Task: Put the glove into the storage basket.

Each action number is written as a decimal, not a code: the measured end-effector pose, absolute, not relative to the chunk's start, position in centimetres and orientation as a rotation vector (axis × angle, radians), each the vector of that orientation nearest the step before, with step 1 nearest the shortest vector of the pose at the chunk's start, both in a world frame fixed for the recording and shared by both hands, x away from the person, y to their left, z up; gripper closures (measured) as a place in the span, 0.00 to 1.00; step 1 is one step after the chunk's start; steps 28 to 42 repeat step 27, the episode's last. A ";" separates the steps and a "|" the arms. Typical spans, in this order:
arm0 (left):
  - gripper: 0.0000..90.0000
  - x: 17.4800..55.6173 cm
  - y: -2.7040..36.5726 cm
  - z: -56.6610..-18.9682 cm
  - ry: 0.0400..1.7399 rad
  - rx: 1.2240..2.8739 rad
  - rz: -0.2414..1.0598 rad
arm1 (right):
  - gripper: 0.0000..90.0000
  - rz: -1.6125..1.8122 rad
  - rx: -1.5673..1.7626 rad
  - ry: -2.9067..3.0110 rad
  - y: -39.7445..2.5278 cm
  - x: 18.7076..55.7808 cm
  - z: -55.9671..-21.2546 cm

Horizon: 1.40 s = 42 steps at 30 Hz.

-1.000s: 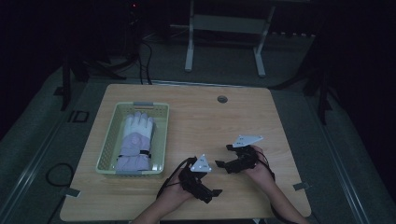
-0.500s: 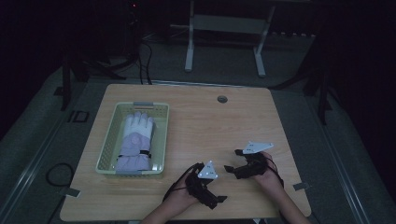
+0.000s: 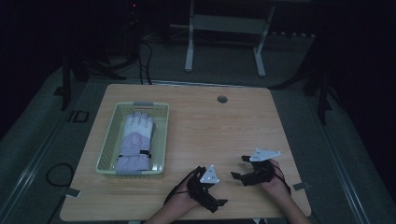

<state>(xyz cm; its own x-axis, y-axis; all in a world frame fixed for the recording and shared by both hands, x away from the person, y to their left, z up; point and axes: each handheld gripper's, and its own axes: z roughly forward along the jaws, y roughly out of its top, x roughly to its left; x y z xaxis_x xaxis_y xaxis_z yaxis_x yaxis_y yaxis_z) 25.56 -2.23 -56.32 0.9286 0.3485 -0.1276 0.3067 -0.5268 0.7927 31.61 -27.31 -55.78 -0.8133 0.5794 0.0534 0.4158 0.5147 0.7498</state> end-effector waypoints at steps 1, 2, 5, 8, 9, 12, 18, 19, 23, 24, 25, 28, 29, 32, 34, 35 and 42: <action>0.01 25.5 -2.2 -56.3 0.465 2.159 0.061 | 0.14 1.180 0.850 2.551 -27.3 31.6 -55.8; 0.01 25.5 -2.2 -56.3 0.466 2.152 0.071 | 0.14 1.187 0.859 2.543 -27.8 31.4 -55.9; 0.01 25.4 -2.2 -56.2 0.463 2.148 0.084 | 0.14 1.190 0.869 2.541 -28.2 31.3 -56.1; 0.01 25.3 -2.2 -56.4 0.460 2.154 0.072 | 0.14 1.213 0.867 2.531 -28.5 31.2 -56.1; 0.01 25.2 -2.2 -56.5 0.458 2.157 0.062 | 0.14 1.208 0.860 2.529 -28.5 31.2 -56.2; 0.01 25.0 -2.4 -56.8 0.451 2.169 0.074 | 0.14 1.218 0.856 2.526 -28.6 31.2 -56.2; 0.01 24.8 -2.3 -56.8 0.453 2.154 0.073 | 0.14 1.224 0.864 2.518 -28.8 31.3 -56.2; 0.01 24.8 -2.3 -56.8 0.453 2.154 0.074 | 0.14 1.217 0.860 2.519 -28.7 31.3 -56.2; 0.01 24.8 -2.3 -56.9 0.458 2.151 0.082 | 0.14 1.205 0.856 2.519 -28.7 31.4 -56.2; 0.01 24.8 -2.3 -56.9 0.457 2.153 0.082 | 0.14 1.206 0.861 2.518 -28.8 31.4 -56.2; 0.01 24.8 -2.3 -56.9 0.458 2.153 0.083 | 0.14 1.208 0.865 2.519 -28.8 31.4 -56.2; 0.01 24.8 -2.3 -56.9 0.460 2.156 0.083 | 0.15 1.210 0.868 2.520 -28.8 31.4 -56.2; 0.01 24.8 -2.3 -56.9 0.460 2.156 0.083 | 0.15 1.210 0.868 2.520 -28.8 31.4 -56.2; 0.01 24.8 -2.3 -56.9 0.460 2.156 0.083 | 0.15 1.210 0.868 2.520 -28.8 31.4 -56.2; 0.01 24.8 -2.3 -56.9 0.460 2.156 0.083 | 0.15 1.210 0.868 2.520 -28.8 31.4 -56.2; 0.01 24.8 -2.3 -56.9 0.460 2.156 0.083 | 0.15 1.210 0.868 2.520 -28.8 31.4 -56.2; 0.01 24.8 -2.3 -56.9 0.460 2.156 0.083 | 0.15 1.210 0.868 2.520 -28.8 31.4 -56.2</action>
